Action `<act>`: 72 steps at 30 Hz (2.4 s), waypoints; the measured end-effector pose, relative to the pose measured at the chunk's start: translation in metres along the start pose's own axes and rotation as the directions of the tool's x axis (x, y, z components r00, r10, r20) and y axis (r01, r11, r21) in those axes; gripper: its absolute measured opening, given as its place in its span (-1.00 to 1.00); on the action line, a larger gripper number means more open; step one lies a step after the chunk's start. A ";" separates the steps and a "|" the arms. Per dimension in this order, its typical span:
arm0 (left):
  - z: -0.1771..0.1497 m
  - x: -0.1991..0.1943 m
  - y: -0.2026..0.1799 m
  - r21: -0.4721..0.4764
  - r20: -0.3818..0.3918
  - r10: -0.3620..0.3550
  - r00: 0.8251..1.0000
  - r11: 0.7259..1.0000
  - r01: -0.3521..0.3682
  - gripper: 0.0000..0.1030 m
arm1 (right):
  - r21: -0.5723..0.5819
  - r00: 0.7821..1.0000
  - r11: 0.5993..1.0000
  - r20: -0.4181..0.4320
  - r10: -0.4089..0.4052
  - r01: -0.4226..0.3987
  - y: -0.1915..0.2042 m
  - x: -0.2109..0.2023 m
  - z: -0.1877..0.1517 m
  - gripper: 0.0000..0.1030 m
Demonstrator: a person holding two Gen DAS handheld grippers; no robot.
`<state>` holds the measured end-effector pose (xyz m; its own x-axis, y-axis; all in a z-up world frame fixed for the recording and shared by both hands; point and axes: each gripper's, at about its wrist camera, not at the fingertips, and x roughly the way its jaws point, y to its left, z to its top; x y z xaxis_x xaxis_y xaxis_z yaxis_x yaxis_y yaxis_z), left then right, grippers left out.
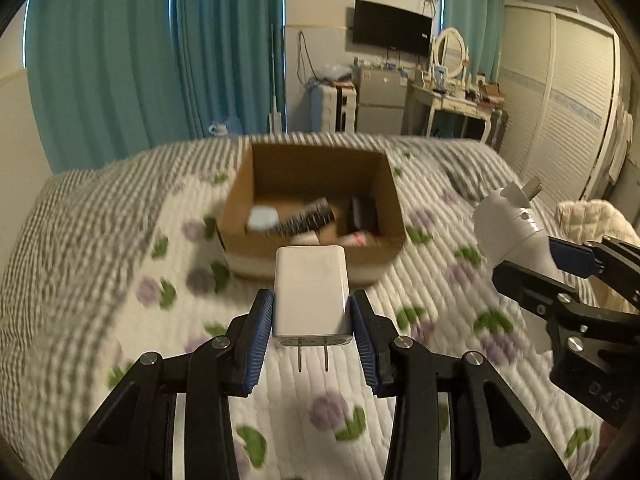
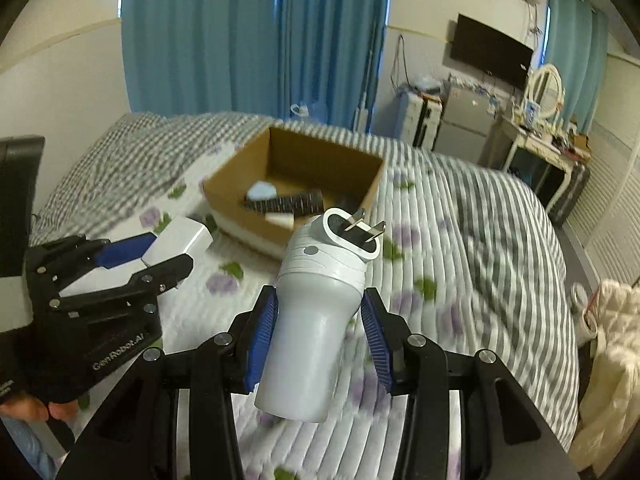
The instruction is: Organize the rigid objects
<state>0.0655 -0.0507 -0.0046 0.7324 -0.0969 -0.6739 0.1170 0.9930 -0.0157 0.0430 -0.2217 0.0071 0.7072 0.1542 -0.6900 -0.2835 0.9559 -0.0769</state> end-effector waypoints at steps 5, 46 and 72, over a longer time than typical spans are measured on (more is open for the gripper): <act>0.044 0.007 0.012 -0.002 0.044 0.015 0.999 1.000 -0.015 -0.22 | -0.017 0.999 1.000 0.046 0.004 -0.003 -0.010 0.011 0.046 -0.17; 0.138 0.171 0.056 -0.001 0.016 0.061 0.998 0.998 -0.061 -0.03 | -0.025 0.993 0.995 -0.071 0.091 -0.093 -0.041 0.222 0.148 -0.17; 0.132 0.021 0.062 -0.026 0.279 0.072 0.958 0.997 -0.067 0.83 | 0.036 0.990 0.995 0.101 -0.097 0.093 -0.040 0.090 0.142 0.51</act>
<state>0.1766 -0.0001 0.0774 0.8967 -0.0405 -0.4408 0.0502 0.9987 0.0102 0.2098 -0.2103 0.0508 0.7931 0.0857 -0.6030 -0.1928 0.9745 -0.1151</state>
